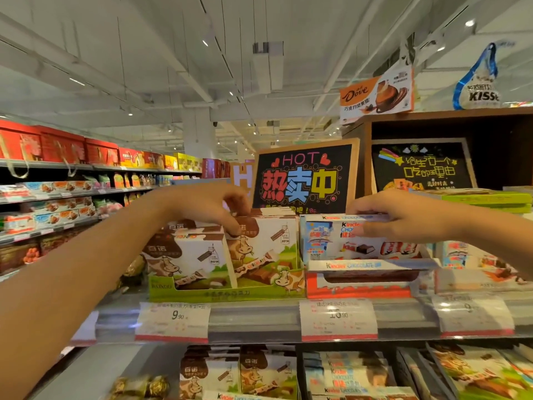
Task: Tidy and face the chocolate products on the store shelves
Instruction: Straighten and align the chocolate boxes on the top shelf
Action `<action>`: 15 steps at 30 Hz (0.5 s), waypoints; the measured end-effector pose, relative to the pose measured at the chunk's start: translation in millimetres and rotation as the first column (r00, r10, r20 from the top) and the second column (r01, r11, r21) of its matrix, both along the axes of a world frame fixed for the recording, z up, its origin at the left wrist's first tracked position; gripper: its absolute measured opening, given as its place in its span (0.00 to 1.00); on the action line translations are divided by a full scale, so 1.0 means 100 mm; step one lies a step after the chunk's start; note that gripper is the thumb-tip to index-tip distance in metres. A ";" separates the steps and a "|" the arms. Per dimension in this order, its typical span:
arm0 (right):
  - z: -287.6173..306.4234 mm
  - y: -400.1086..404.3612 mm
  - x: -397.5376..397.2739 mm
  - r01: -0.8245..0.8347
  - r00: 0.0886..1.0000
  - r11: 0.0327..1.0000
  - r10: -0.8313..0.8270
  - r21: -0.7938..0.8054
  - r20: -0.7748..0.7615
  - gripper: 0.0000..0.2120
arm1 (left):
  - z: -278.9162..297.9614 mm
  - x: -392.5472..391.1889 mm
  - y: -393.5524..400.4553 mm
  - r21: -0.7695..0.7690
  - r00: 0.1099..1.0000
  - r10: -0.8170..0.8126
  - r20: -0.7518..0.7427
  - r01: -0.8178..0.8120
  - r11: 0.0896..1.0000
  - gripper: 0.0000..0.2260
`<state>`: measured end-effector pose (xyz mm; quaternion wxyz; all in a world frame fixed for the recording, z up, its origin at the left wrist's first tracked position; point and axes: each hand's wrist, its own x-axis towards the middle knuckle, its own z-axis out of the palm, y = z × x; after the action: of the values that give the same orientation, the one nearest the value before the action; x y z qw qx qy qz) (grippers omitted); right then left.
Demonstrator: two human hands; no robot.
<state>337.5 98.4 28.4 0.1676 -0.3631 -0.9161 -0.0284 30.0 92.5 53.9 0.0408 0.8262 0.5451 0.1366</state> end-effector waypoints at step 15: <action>-0.14 0.09 -0.21 0.001 0.997 0.915 -0.033 0.404 0.071 0.26 | -0.10 -0.56 0.06 -0.049 0.992 -0.062 -0.112 0.056 0.997 0.07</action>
<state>316.8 107.1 14.6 0.2038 -0.3273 -0.8930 -0.2321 -26.4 98.6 43.8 0.0325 0.8472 0.5248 0.0757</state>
